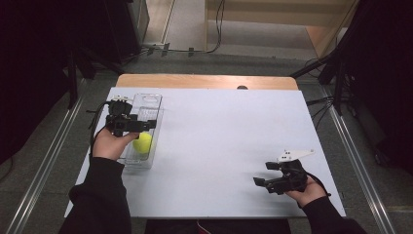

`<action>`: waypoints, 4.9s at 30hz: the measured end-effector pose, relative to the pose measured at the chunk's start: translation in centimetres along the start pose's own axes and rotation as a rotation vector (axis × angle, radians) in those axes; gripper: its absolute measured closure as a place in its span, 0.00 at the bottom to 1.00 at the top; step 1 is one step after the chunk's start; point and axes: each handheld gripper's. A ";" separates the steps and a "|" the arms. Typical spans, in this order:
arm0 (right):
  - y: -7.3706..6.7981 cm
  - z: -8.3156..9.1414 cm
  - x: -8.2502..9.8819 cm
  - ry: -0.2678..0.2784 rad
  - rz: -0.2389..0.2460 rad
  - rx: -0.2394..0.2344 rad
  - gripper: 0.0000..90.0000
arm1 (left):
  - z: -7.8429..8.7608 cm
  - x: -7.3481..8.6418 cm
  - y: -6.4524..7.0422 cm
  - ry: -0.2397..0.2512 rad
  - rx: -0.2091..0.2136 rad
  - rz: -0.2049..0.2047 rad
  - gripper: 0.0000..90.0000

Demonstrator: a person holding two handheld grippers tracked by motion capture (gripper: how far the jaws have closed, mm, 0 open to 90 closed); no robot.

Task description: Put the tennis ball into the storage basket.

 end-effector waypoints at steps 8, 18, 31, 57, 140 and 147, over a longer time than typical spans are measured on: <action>0.0 0.0 0.0 -0.002 0.002 -0.001 0.19 | 0.1 -0.3 1.1 -0.004 0.053 -0.014 0.21; 0.0 -0.1 0.0 -0.002 0.006 -0.007 0.19 | -0.2 -0.4 2.2 -0.005 0.111 -0.040 0.21; 0.0 -0.1 -0.1 -0.005 0.005 -0.009 0.19 | -0.9 -0.3 3.9 -0.033 0.147 -0.097 0.21; 0.0 -0.1 0.0 -0.004 0.008 -0.011 0.19 | -2.5 0.8 5.4 -0.039 0.241 -0.116 0.21; 0.4 -0.5 -0.6 -0.003 0.001 -0.011 0.19 | -1.8 10.3 7.1 -0.113 0.322 -0.280 0.21; 0.4 -0.5 -0.6 -0.003 0.003 -0.010 0.19 | -1.3 10.8 6.7 -0.109 0.319 -0.266 0.21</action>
Point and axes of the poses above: each handheld gripper's, and its own axes: z roughly backward along the jaws, x roughly out of its underside, y roughly to its right, and after that the axes turned 1 degree about -x, right-handed
